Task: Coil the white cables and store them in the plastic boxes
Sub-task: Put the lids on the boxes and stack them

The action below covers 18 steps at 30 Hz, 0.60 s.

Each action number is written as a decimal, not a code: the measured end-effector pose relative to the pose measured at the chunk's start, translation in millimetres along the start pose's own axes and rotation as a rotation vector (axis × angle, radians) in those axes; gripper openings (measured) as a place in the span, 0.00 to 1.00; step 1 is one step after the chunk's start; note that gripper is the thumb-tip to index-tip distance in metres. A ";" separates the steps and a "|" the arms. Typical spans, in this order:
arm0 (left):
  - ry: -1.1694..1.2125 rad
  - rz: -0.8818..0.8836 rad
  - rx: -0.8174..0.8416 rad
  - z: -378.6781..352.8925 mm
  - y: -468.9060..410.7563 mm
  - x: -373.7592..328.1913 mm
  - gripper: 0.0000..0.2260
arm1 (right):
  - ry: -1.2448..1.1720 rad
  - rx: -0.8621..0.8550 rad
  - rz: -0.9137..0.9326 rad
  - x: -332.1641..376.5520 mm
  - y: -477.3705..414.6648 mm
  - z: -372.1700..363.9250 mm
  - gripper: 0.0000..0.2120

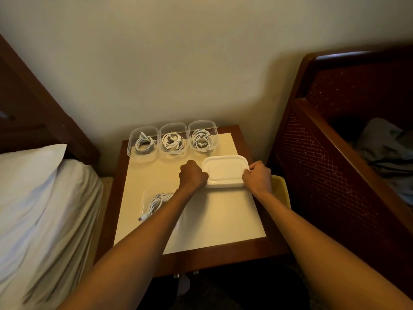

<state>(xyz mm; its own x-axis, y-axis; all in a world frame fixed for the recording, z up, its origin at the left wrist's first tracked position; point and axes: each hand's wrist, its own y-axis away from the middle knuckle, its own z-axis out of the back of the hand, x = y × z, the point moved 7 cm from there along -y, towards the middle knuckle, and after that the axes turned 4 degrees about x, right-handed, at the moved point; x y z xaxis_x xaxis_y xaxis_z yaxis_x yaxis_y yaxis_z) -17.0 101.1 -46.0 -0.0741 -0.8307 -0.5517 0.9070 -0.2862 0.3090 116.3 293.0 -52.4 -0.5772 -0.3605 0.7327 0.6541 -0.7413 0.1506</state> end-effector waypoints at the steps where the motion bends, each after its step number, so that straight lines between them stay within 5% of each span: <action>1: -0.020 0.014 0.020 -0.6 4.4 4.3 0.17 | 0.013 0.021 -0.003 -1.4 6.9 -1.4 0.10; 7: -0.149 0.010 0.113 0.6 42.9 7.2 0.17 | 0.148 0.183 -0.023 4.8 41.3 0.0 0.05; 14: -0.199 -0.127 0.055 24.3 61.1 -16.1 0.12 | 0.236 0.210 -0.021 14.3 59.5 21.1 0.13; 18: -0.124 -0.204 -0.030 68.8 66.5 -14.6 0.10 | 0.077 0.231 0.033 40.3 64.0 27.3 0.18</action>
<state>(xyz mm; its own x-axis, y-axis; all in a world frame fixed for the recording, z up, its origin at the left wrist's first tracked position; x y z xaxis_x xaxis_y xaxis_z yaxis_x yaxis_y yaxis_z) 15.9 61.4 35.9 -0.3062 -0.8098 -0.5004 0.8795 -0.4418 0.1769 148.3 246.5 5.0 -0.5838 -0.4308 0.6881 0.7623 -0.5825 0.2821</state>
